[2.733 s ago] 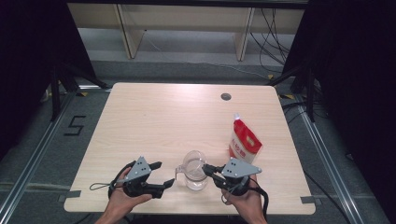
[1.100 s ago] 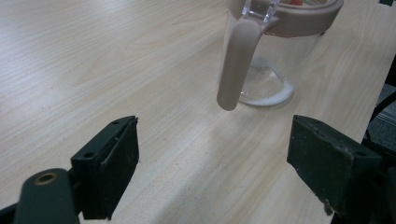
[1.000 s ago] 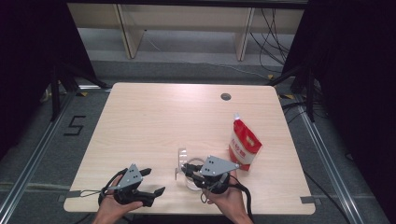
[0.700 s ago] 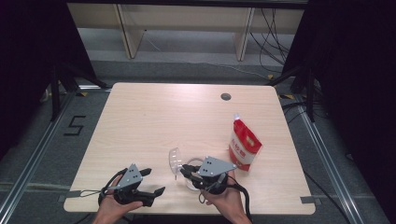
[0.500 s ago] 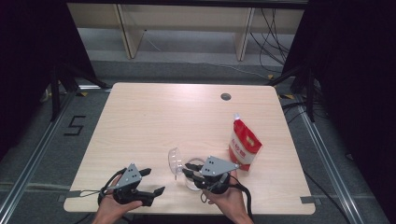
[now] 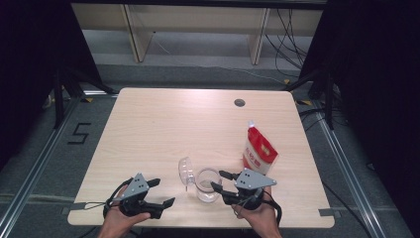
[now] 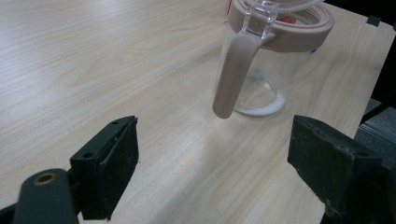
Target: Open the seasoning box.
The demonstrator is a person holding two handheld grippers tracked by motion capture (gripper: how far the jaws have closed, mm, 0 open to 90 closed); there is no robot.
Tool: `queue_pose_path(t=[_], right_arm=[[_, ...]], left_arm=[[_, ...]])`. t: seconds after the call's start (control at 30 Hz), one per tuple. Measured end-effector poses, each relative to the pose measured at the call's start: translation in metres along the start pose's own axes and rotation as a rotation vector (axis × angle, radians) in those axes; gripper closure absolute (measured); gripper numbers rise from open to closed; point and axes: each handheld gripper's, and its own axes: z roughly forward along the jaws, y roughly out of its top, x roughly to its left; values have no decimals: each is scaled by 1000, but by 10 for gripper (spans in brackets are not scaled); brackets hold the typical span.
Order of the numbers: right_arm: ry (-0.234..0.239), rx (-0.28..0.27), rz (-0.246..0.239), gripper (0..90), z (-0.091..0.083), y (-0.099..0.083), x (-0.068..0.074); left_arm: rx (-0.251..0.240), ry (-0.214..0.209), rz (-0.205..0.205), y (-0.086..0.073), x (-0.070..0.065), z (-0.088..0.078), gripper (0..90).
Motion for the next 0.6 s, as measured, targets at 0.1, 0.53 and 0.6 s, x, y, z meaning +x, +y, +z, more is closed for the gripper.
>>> queue_pose_path(t=[0.1, 0.53, 0.6], right_arm=[[-6, -7, 21, 497, -3, -5, 0], [-28, 17, 59, 423, -15, -20, -8], [-26, 10, 41, 414, -17, -21, -8]], left_arm=[[-2, 9, 4, 1, -1, -1, 160], [3, 15, -5, -1, 1, 1, 166], [3, 19, -6, -1, 0, 0, 166]])
